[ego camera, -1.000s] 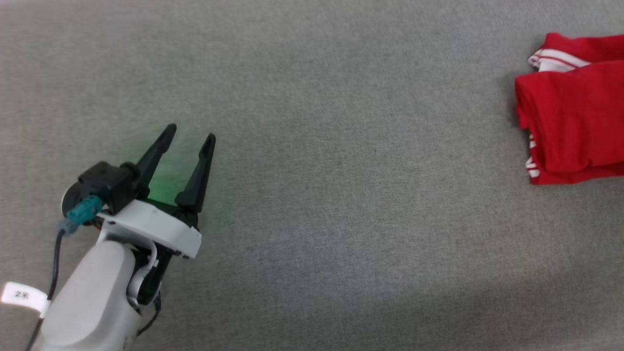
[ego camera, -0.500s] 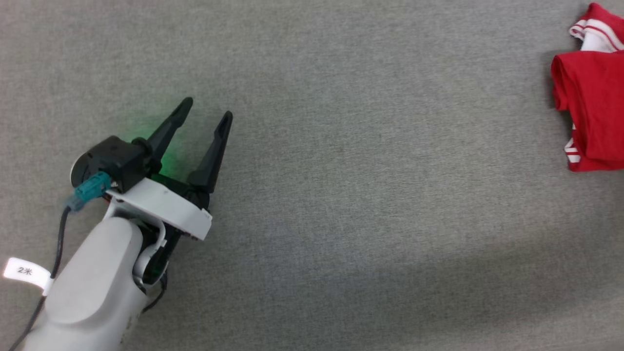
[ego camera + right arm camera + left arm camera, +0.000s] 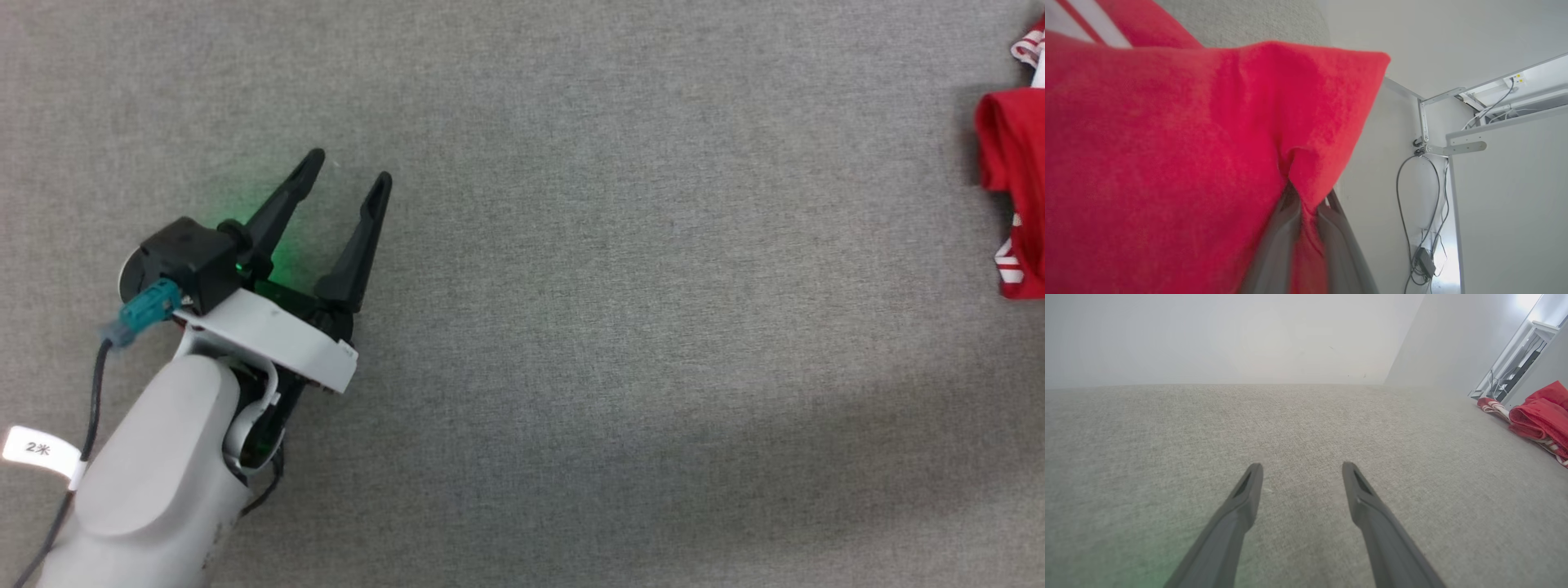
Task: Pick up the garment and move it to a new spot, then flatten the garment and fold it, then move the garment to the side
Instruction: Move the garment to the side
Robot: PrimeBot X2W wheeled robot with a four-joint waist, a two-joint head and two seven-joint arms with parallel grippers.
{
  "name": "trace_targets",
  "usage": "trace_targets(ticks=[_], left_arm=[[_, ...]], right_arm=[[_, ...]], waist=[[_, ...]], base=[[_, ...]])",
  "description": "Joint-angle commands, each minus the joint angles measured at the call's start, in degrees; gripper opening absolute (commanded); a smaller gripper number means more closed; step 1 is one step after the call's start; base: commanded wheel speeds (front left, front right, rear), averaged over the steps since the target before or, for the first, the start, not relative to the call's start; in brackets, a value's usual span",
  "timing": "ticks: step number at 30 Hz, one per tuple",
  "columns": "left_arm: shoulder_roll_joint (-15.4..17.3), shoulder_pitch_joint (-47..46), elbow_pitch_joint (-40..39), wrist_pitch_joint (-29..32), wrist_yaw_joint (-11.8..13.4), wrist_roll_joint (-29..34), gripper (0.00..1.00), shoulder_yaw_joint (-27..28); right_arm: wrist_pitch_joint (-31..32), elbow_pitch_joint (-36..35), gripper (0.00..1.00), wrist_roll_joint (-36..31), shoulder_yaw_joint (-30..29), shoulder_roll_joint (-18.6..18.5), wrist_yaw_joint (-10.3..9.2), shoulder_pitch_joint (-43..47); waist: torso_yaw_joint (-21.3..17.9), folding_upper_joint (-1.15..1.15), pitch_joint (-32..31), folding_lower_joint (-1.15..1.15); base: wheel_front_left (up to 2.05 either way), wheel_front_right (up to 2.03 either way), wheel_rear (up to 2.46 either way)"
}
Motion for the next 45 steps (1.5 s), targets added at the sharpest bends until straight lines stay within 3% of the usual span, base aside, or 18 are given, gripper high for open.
trace_targets(ticks=[1,7,16,18,19,20,21,23,24,33,45], left_arm=[[0.28,0.46,0.80,0.07,0.04,-0.17,1.00,-0.18],[0.32,0.18,0.92,0.07,0.04,-0.48,1.00,-0.50],[-0.10,0.15,1.00,0.06,0.04,-0.79,1.00,-1.10],[-0.21,0.36,1.02,0.06,0.04,-0.71,1.00,-1.09],[-0.26,0.53,1.05,0.05,0.03,-0.76,1.00,-1.05],[-0.25,0.72,1.09,0.05,0.04,-0.78,1.00,-1.00],[-0.25,0.72,1.09,0.05,0.04,-0.78,1.00,-1.00],[-0.22,1.08,1.11,0.05,0.03,-0.78,1.00,-0.73],[-0.20,1.30,1.16,0.05,0.03,-0.79,1.00,-0.66],[0.05,4.42,1.21,0.05,0.03,-1.07,1.00,1.51],[-0.82,13.19,1.41,0.05,0.13,0.13,1.00,7.04]], right_arm=[[-0.49,0.90,0.00,-0.73,-0.38,-0.50,-0.12,-0.80],[-2.37,5.16,0.00,-3.49,-3.03,-1.99,-0.12,-2.26],[-4.02,10.48,0.00,-7.20,-7.40,-1.08,-0.12,-3.37],[-4.45,11.20,0.33,-8.08,-8.28,-0.74,-0.12,-3.41],[-4.62,11.47,0.44,-8.47,-8.67,-0.41,-0.12,-3.37],[-5.12,11.57,0.50,-9.10,-8.90,-0.02,-0.12,-3.35],[-5.12,11.57,0.50,-9.10,-8.90,-0.02,-0.12,-3.35],[-5.73,11.87,0.90,-9.99,-9.50,0.37,-0.12,-3.64],[-5.87,11.94,1.00,-10.52,-9.70,0.62,-0.12,-3.86],[-9.25,11.85,1.00,-13.91,-12.02,3.03,-0.12,-4.87],[-18.51,10.72,1.00,-12.66,-13.01,10.88,-0.12,0.21]], waist=[[0.27,0.00,0.07,0.00],[1.13,0.00,0.01,0.00],[2.24,0.00,-0.88,0.00],[2.40,0.00,-1.38,0.00],[2.46,0.00,-1.70,0.00],[2.49,0.00,-2.06,0.00],[2.49,0.00,-2.06,0.00],[2.58,0.00,-2.82,0.00],[2.61,0.00,-3.27,0.00],[3.35,0.00,-8.74,0.00],[7.12,0.00,-18.73,0.00]], base=[[0.00,0.00,0.00],[0.00,0.00,0.00],[0.00,0.00,0.00],[0.00,0.00,0.00],[0.00,0.00,0.00],[0.00,0.00,0.00],[0.00,0.00,0.00],[0.00,0.00,0.00],[0.00,0.00,0.00],[0.00,0.00,0.00],[0.00,0.00,0.00]])
